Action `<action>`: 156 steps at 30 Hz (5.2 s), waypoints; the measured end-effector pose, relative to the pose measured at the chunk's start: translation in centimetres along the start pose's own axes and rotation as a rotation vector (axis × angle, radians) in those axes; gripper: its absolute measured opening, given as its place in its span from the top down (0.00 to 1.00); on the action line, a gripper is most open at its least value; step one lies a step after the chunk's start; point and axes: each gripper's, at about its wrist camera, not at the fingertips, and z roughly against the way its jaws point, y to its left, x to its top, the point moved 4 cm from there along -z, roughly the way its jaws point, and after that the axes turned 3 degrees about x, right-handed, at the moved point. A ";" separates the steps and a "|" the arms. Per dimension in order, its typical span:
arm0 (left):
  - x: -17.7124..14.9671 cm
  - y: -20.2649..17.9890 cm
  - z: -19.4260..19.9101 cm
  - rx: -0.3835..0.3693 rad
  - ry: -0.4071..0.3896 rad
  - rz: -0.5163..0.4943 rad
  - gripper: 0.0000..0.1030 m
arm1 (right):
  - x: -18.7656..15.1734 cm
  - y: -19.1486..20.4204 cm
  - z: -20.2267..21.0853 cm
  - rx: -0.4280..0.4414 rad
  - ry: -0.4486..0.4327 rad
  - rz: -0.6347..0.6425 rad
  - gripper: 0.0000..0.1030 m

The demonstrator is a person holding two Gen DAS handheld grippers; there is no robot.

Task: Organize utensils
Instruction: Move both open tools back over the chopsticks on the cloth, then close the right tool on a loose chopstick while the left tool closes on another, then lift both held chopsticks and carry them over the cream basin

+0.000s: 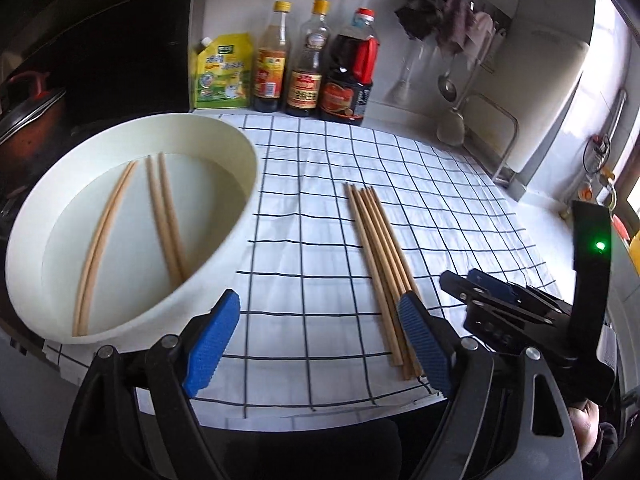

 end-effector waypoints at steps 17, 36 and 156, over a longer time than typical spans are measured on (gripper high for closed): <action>-0.8 -1.2 -2.8 -0.008 0.068 -0.008 0.22 | 0.3 0.8 -3.6 -0.029 0.066 0.082 0.61; -1.1 -1.8 -3.8 -0.012 0.095 0.015 0.22 | 0.5 0.7 -4.7 -0.059 0.097 0.143 0.61; 7.2 8.5 3.1 0.072 -0.087 0.044 0.93 | 8.9 14.6 2.1 0.177 -0.126 0.187 0.94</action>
